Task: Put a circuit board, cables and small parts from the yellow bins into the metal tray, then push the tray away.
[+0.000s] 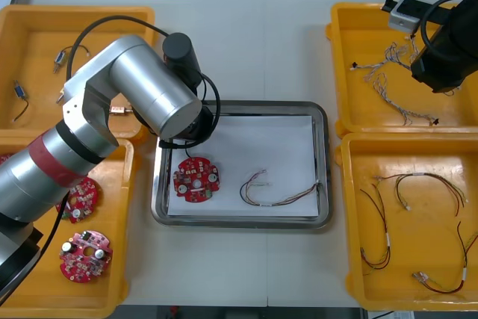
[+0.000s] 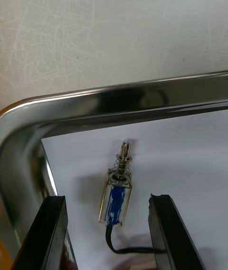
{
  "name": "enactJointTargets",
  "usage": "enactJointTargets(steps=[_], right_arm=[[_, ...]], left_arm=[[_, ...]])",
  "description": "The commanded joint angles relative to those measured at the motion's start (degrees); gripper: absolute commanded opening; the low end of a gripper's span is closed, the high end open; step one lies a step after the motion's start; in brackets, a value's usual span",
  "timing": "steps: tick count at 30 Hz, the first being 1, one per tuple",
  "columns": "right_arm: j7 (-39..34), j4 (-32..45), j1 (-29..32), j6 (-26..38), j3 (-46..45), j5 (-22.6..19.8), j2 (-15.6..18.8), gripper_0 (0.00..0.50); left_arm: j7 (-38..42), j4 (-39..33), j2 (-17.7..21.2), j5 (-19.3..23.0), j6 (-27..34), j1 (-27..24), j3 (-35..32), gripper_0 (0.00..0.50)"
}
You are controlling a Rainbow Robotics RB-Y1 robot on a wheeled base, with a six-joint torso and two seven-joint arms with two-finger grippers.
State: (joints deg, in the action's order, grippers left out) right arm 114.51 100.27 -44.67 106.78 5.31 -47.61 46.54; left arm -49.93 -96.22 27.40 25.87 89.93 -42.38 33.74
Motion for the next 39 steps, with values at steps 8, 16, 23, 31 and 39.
enactJointTargets(steps=[8, 16, 23, 31, 39], right_arm=[[1.33, 1.15, -0.33, -0.17, -1.44, -0.73, -0.04, 0.000], [1.15, 0.89, -1.29, -0.17, -1.44, -5.56, 0.92, 0.000], [2.03, 2.30, -1.29, -0.17, -1.09, -8.29, 0.84, 0.000], [2.38, 5.90, -1.29, -0.17, 1.28, -8.99, 0.75, 0.000], [2.74, 9.33, -1.29, -2.54, 5.32, -9.61, 0.66, 0.000]], left_arm=[[-0.17, -6.34, 1.61, 8.50, 7.98, -5.35, -8.78, 0.500], [-1.66, -8.80, 3.01, 14.12, 14.31, -6.67, -17.57, 0.500], [-5.27, -9.42, 4.51, 14.47, 19.76, -6.67, -22.49, 0.500], [-10.10, -9.33, 5.82, 14.65, 20.07, -6.58, -27.77, 0.500], [-13.97, -9.33, 7.05, 14.30, 20.07, -5.44, -32.51, 0.500]])
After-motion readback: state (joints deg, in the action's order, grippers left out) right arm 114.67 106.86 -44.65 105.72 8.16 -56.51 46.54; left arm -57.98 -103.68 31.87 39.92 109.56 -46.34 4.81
